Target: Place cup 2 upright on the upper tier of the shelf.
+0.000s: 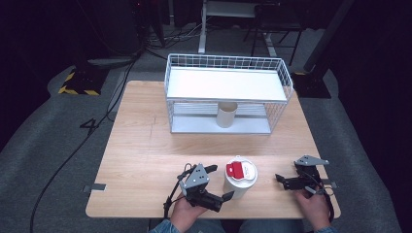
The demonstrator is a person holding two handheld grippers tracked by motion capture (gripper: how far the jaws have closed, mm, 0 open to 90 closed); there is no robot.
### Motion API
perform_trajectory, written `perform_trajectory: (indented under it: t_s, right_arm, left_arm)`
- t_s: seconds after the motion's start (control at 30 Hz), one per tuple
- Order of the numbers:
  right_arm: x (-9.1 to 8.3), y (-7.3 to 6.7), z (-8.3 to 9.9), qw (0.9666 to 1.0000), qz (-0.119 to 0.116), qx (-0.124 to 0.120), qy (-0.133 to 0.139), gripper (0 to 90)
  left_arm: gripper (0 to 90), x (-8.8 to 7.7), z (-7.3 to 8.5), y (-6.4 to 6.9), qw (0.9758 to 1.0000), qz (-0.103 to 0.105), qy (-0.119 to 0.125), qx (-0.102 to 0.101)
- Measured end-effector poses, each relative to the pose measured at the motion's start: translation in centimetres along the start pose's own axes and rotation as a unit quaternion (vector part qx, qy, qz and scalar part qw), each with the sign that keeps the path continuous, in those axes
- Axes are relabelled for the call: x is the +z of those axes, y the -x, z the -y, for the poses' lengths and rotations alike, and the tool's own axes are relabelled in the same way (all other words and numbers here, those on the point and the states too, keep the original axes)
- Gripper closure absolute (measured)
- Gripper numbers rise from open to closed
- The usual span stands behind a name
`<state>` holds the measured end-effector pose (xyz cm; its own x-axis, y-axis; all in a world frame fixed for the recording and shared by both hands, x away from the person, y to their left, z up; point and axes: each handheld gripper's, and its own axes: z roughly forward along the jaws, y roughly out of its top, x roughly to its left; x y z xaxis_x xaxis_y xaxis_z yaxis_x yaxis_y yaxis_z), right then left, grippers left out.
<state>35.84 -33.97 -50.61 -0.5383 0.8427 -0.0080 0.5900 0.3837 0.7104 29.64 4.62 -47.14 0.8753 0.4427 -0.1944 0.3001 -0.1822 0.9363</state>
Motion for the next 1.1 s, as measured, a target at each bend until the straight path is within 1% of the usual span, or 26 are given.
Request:
perform_trajectory:
  t_s: [0.03,0.1,0.17,0.33,0.4,0.53,0.6,0.67,0.7,0.77,0.87,0.93,1.0,1.1]
  right_arm:
    - [0.0,0.0,0.0,1.0,0.0,0.0,0.0,0.3]
    - [0.0,0.0,0.0,1.0,0.0,0.0,0.0,0.3]
    - [0.0,0.0,0.0,1.0,0.0,0.0,0.0,0.3]
    - [0.0,0.0,0.0,1.0,0.0,0.0,0.0,0.3]
    - [0.0,0.0,0.0,1.0,0.0,0.0,0.0,0.3]
    - [0.0,0.0,0.0,1.0,0.0,0.0,0.0,0.3]
    - [0.0,0.0,0.0,1.0,0.0,0.0,0.0,0.3]
    - [0.0,0.0,0.0,1.0,0.0,0.0,0.0,0.3]
    - [0.0,0.0,0.0,1.0,0.0,0.0,0.0,0.3]
    - [0.0,0.0,0.0,1.0,0.0,0.0,0.0,0.3]
    - [0.0,0.0,0.0,1.0,0.0,0.0,0.0,0.3]
    - [0.0,0.0,0.0,1.0,0.0,0.0,0.0,0.3]
    - [0.0,0.0,0.0,1.0,0.0,0.0,0.0,0.3]
    - [0.0,0.0,0.0,1.0,0.0,0.0,0.0,0.3]
  left_arm:
    - [0.0,0.3,0.0,0.1,1.0,0.003,-0.007,0.003]
    - [0.0,0.8,0.1,0.4,0.9999,0.009,-0.012,0.006]
    - [0.0,1.4,0.2,0.6,0.9998,0.011,-0.015,0.013]
    - [0.0,2.6,0.5,0.6,0.9998,0.003,-0.02,0.007]
    - [0.0,3.0,0.6,0.6,0.9997,0.003,-0.023,0.005]
    - [0.0,3.8,0.8,0.7,0.9998,0.002,-0.018,0.0]
    - [0.0,4.3,0.8,0.8,0.9998,0.002,-0.017,0.002]
    - [0.0,4.8,0.9,0.9,0.9998,-0.004,-0.018,0.004]
    - [0.0,5.0,0.9,0.9,0.9999,-0.005,-0.015,0.004]
    - [0.0,5.3,0.9,1.0,0.9998,-0.012,-0.014,0.003]
    - [0.1,5.5,1.0,1.1,0.9996,-0.023,-0.01,0.01]
    - [0.8,5.7,1.0,1.2,0.9996,-0.027,-0.001,0.011]
    - [3.8,5.8,1.0,1.2,0.9997,-0.023,0.008,0.006]
    - [5.4,5.8,1.0,1.2,0.9995,-0.023,0.012,0.015]
